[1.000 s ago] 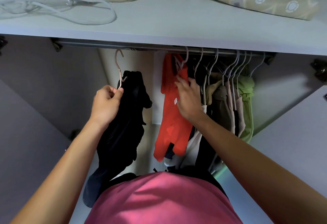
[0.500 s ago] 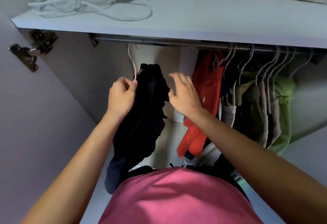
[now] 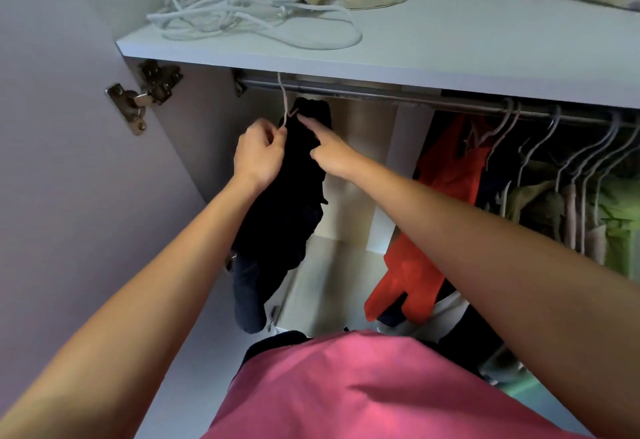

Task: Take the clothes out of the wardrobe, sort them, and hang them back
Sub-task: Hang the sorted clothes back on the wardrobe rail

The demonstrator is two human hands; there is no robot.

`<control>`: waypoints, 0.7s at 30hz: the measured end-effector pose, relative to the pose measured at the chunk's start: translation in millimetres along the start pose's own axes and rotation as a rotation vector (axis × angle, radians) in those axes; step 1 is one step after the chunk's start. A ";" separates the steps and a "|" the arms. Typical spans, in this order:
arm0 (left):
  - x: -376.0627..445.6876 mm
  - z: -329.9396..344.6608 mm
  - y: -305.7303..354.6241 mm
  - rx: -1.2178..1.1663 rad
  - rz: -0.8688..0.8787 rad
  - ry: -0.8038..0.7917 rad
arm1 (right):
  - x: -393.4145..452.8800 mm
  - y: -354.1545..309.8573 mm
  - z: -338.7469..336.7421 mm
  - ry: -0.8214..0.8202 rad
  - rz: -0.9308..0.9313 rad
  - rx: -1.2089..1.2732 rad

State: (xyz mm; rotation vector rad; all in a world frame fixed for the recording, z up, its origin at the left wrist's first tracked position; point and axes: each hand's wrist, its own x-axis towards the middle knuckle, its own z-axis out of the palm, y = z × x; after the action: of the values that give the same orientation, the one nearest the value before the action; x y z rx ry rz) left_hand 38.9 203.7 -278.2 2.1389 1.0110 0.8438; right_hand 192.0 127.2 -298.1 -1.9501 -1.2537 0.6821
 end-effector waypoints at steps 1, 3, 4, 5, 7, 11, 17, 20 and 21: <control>7.6 0.5 -1.9 -0.001 -0.016 -0.011 | 2.8 -1.4 -0.3 -0.010 0.002 -0.015; 20.8 3.4 -9.1 -0.004 -0.053 -0.043 | 6.6 -2.2 -0.1 -0.035 0.007 -0.057; 25.0 5.9 -14.2 -0.004 -0.069 -0.060 | 7.6 -2.5 0.0 -0.048 0.006 -0.071; 26.8 9.0 -20.4 -0.001 -0.080 -0.075 | 9.3 -2.1 1.5 -0.056 0.010 -0.081; 25.4 15.4 -31.3 -0.011 -0.091 -0.098 | 12.9 -3.0 5.3 -0.068 0.009 -0.092; 19.4 16.9 -38.0 -0.007 -0.044 -0.124 | 22.7 -9.7 14.0 -0.050 -0.013 -0.144; -8.2 4.6 -61.0 0.291 0.134 -0.146 | 36.3 -17.2 27.2 0.000 0.006 -0.059; -31.6 1.3 -68.2 0.399 0.161 -0.126 | 46.6 -26.5 32.8 -0.022 0.027 -0.101; -37.3 0.3 -69.9 0.421 0.146 -0.134 | 50.8 -30.4 33.8 -0.032 0.039 -0.121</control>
State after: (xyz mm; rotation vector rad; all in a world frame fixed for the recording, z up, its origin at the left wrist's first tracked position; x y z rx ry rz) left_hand -9.1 209.2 -340.9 2.6123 1.0432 0.5784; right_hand 170.1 191.8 -297.4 -2.0740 -1.3069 0.6730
